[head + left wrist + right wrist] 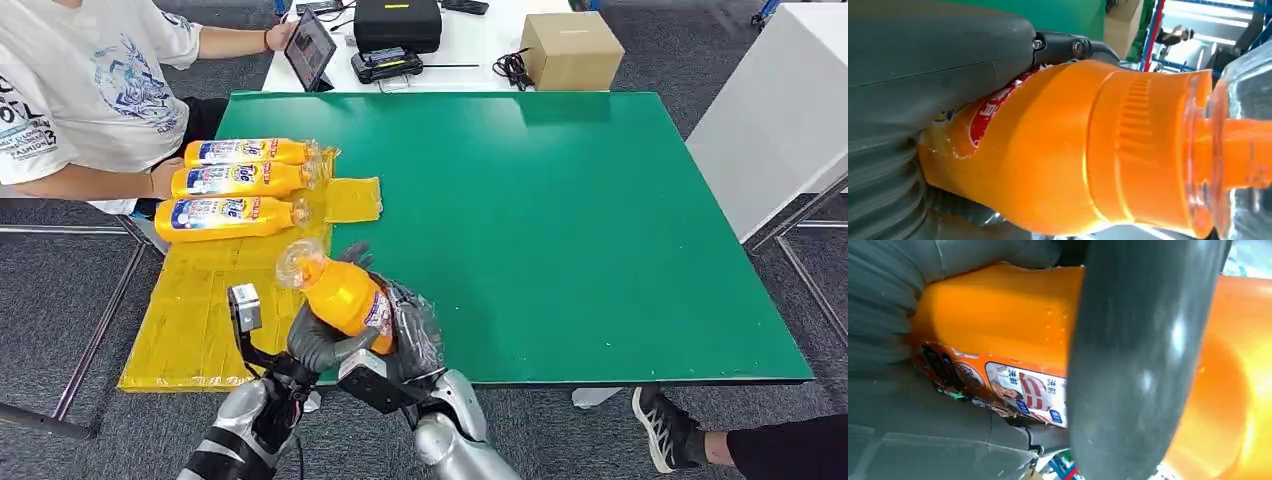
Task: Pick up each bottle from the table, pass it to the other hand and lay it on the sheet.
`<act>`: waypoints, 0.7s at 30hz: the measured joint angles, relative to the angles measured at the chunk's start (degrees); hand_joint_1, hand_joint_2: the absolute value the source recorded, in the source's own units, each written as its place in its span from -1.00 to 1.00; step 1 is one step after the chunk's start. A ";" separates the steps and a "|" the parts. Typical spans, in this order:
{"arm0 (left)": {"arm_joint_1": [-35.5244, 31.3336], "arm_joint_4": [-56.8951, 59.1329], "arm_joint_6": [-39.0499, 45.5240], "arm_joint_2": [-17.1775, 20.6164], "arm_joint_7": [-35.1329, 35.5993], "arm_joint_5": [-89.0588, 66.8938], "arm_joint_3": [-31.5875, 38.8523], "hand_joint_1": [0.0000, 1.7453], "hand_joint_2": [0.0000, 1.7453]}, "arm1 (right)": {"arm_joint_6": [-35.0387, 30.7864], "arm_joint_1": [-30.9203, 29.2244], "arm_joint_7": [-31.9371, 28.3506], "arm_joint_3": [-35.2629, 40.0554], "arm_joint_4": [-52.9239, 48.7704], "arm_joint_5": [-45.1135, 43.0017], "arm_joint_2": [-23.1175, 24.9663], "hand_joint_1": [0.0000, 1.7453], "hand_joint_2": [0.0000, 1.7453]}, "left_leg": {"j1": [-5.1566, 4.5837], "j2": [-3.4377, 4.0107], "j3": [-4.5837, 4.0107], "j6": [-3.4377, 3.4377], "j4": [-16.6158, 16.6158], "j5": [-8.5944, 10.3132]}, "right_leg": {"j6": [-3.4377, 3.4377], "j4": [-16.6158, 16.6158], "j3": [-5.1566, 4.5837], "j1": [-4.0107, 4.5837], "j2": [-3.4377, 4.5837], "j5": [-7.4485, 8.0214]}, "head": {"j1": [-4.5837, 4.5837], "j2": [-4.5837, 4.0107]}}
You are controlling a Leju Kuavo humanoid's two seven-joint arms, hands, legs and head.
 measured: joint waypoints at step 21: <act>1.32 -0.15 6.71 -0.55 -1.75 -1.31 1.97 1.00 1.00 | -0.18 -2.55 0.74 2.36 5.93 -0.07 0.55 -1.00 -1.00 | 0.00 0.05 0.00 0.00 0.01 0.00 | 0.00 -0.01 -0.04 0.00 0.06 0.00 | 0.00 0.00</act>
